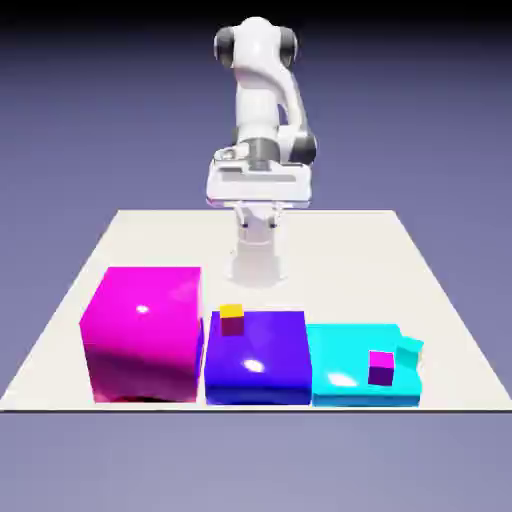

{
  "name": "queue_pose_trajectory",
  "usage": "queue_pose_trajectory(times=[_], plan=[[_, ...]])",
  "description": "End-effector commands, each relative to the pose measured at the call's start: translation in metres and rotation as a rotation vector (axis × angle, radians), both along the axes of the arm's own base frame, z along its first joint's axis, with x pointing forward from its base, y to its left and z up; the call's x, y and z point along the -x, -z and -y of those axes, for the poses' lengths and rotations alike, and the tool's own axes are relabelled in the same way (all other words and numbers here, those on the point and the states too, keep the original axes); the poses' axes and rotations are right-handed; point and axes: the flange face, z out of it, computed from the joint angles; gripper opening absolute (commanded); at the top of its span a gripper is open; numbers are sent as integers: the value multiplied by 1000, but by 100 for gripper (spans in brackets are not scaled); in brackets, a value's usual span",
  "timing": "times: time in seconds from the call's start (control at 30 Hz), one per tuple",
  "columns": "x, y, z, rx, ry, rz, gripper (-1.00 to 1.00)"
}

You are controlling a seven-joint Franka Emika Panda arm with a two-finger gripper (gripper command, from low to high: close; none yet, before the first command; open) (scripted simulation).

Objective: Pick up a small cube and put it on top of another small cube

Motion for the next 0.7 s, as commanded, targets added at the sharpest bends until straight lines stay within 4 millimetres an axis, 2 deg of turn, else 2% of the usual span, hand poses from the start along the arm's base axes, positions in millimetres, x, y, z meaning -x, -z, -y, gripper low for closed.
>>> queue_pose_trajectory(times=[0.0, 0.2, 0.37, 0.53, 0.67], plan=[[-2, -11, 10, -9, 1, 10, 0], [-6, -71, 76, -73, -2, 66, 0], [0, -109, 140, -135, -15, 113, 0], [13, -132, 211, -200, -35, 163, 0], [28, -140, 270, -252, -55, 206, 0]])
